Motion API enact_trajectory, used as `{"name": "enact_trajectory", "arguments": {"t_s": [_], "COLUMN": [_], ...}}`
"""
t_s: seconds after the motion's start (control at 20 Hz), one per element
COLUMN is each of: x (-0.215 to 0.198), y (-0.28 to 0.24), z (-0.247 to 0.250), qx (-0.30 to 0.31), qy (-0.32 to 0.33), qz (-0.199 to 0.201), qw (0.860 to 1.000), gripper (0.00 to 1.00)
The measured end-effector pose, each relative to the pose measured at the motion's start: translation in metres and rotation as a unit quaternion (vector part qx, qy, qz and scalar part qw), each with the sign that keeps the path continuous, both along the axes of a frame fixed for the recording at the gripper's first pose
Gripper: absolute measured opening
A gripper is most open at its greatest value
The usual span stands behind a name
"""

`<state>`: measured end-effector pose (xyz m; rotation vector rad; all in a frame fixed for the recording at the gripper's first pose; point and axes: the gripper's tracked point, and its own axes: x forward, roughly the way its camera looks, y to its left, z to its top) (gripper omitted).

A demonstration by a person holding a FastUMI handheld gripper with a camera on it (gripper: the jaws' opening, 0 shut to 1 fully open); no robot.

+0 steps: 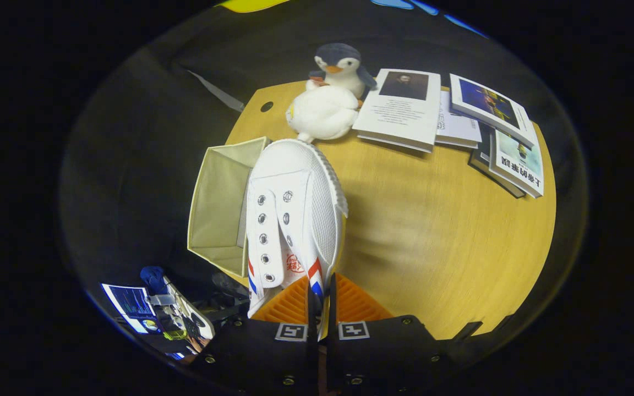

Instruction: Open the storage box then place both shoes into the box .Put the left shoe in first, then the right shoe, with the right side of both shoes facing outward in a uniform manner.

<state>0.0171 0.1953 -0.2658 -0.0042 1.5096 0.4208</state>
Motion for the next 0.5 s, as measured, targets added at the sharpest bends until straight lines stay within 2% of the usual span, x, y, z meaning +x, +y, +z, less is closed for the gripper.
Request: {"name": "enact_trajectory", "arguments": {"t_s": [0.5], "x": [0.024], "y": [0.112], "z": [0.0], "qx": [0.021], "qy": [0.004], "qz": [0.045], "qw": [0.999], "gripper": [0.06]}}
